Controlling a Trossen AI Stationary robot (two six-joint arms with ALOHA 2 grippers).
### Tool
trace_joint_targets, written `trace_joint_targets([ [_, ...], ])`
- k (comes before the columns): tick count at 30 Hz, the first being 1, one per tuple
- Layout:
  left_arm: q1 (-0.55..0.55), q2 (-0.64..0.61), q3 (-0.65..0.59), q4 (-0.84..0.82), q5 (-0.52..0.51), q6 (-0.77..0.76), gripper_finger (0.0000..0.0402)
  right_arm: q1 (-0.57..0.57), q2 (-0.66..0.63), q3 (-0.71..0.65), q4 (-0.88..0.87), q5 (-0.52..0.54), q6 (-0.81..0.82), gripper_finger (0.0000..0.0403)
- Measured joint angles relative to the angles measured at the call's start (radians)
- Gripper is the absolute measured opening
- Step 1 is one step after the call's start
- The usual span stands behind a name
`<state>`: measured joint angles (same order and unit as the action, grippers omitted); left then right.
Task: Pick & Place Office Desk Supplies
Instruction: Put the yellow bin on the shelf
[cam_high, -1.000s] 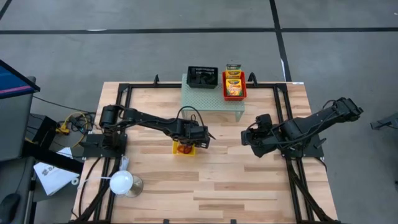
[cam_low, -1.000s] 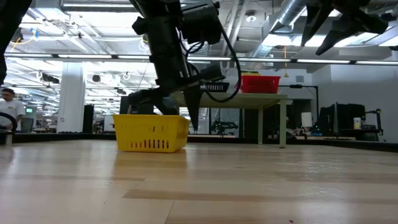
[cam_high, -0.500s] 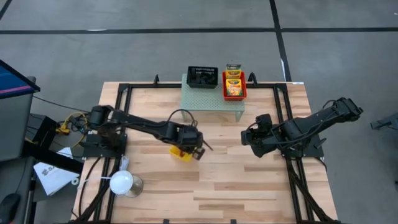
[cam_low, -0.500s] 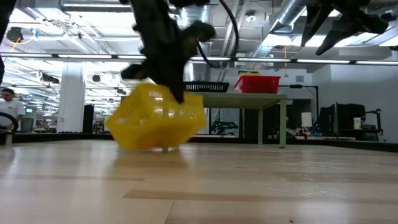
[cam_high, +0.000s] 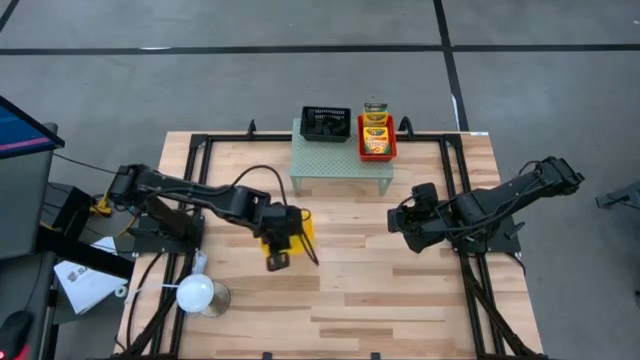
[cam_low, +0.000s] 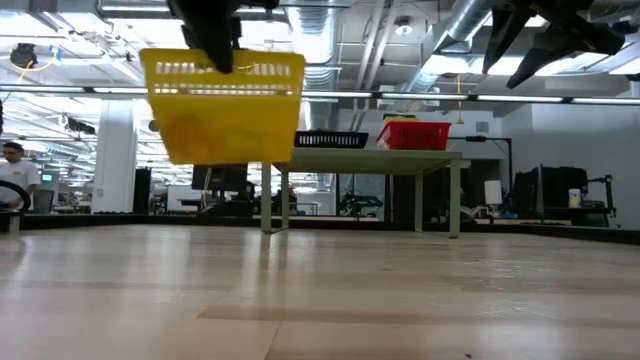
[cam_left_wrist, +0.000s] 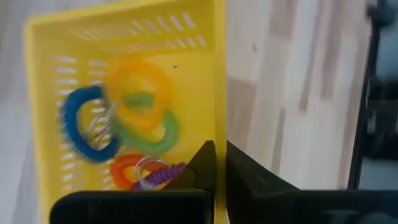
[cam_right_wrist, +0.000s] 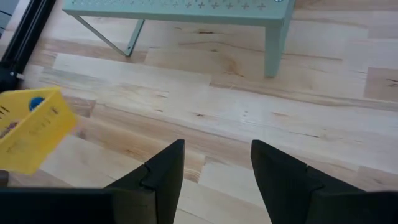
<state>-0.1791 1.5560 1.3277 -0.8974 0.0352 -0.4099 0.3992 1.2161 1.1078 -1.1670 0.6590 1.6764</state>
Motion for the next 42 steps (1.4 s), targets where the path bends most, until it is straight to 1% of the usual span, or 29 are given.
trace_joint_targets([
  [4,0.0,-0.009,0.02,-0.093,0.001,0.142,0.0001,0.0,0.0,0.0,0.002,0.0,0.009,0.0182],
  [8,0.001,-0.004,0.08,-0.156,-0.046,0.257,0.0001,0.0,0.0,0.0,0.001,0.004,0.026,0.0182],
  [10,0.005,0.008,0.129,-0.184,-0.077,0.311,0.0001,0.0,0.0,0.0,0.001,0.004,0.026,0.0182],
  [12,0.005,0.022,0.185,-0.247,-0.111,0.364,0.0001,0.0,0.0,0.0,0.001,0.004,0.027,0.0182],
  [14,0.008,0.042,0.253,-0.29,-0.16,0.422,0.0001,-0.001,0.0,0.0,0.001,0.004,0.027,0.0182],
  [17,0.021,0.094,0.367,-0.381,-0.206,0.494,0.0001,-0.004,0.0,0.0,0.001,0.005,0.027,0.0182],
  [21,0.075,0.174,0.512,-0.482,-0.211,0.569,0.0001,-0.004,0.0,0.0,0.001,0.012,0.027,0.0182],
  [26,0.169,0.23,0.612,-0.503,-0.221,0.654,0.0001,-0.003,0.0,0.0,0.001,0.012,0.03,0.0182],
  [31,0.264,0.252,0.631,-0.488,-0.26,0.749,0.0001,-0.001,0.0,0.0,0.0,0.019,0.037,0.0182],
  [35,0.333,0.268,0.632,-0.486,-0.264,0.757,0.0001,-0.001,0.0,0.0,-0.004,0.019,0.036,0.0182],
  [38,0.363,0.281,0.631,-0.469,-0.259,0.752,0.0002,-0.001,0.0,0.0,-0.009,0.019,0.036,0.0182],
  [42,0.361,0.314,0.632,-0.431,-0.245,0.769,0.0002,-0.002,0.0,0.0,-0.015,0.019,0.034,0.0182],
])
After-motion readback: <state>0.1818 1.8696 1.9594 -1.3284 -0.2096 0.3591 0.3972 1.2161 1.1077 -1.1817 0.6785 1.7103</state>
